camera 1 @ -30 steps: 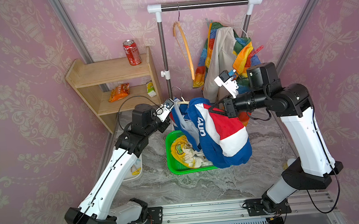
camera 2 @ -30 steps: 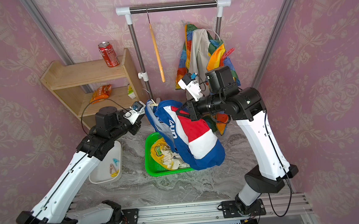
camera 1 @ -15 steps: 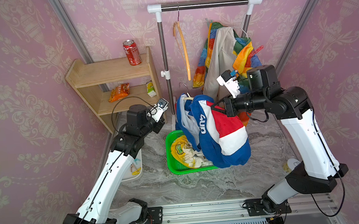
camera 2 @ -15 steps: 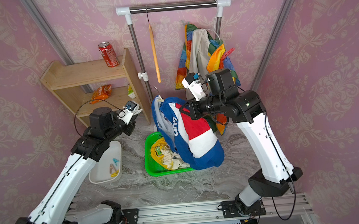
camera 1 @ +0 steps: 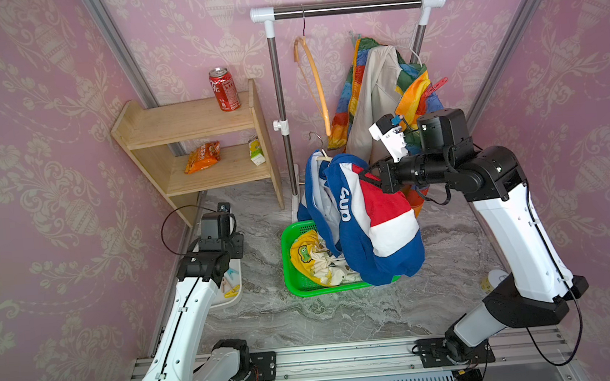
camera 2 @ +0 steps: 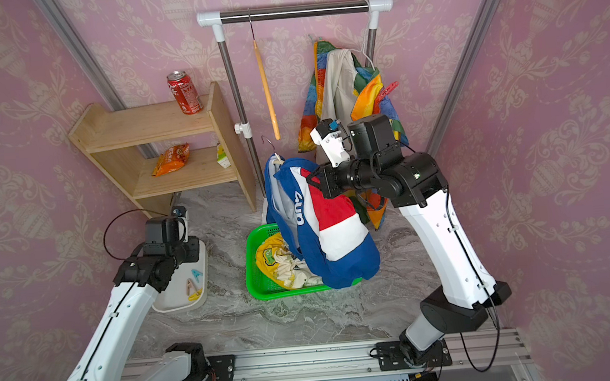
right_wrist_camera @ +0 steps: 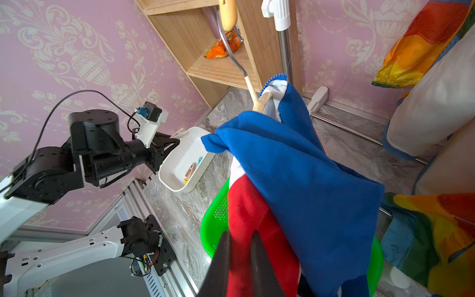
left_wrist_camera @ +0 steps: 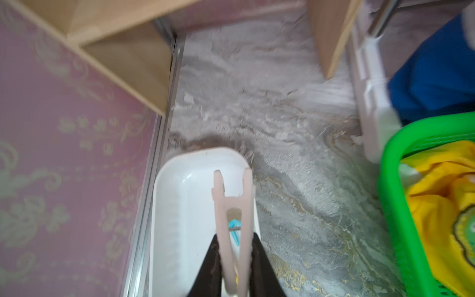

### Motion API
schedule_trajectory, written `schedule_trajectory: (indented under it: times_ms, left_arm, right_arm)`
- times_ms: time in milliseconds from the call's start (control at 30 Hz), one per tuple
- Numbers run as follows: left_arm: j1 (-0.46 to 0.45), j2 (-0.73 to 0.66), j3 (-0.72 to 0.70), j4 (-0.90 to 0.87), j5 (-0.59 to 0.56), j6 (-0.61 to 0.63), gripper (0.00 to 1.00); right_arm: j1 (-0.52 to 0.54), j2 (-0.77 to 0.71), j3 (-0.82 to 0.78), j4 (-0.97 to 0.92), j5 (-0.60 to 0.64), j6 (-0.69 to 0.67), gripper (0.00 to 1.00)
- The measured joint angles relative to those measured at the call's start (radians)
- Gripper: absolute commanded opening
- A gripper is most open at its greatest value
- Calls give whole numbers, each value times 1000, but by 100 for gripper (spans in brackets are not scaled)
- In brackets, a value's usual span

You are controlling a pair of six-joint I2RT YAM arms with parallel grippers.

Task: Remove the clothespins securing jackets to the hanger
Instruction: Place the clothespin in the storage box.

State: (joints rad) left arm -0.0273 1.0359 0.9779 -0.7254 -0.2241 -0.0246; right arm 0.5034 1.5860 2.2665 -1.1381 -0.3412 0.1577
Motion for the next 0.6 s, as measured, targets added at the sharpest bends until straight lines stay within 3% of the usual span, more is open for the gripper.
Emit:
schedule_trajectory:
  times_ms: [167,200,267,300,333,367,600]
  left_arm:
    - [159,47,-114,-52,35,-195,0]
    - [180,53,-121,-60,49,-215,4]
    - [215,79,-120,-67,79,-249,42]
    - [222,98,-114,-75,89,-256,71]
    - [226,118,-105,-85,97,-264,91]
    - [227,140,-90,-94,105,-269,99]
    - [227,94,21,-116,143,-282,99]
  right_arm:
    - [0,18,14,0,-4,-8,4]
    - [0,19,14,0,-6,-8,4]
    - [0,19,14,0,-7,-12,4]
    - [0,19,14,0,-6,-15,4]
    - [0,19,14,0,-7,-18,4]
    - [0,19,14,0,-8,-20,4]
    - [0,-7,-26,12,-5,-26,5]
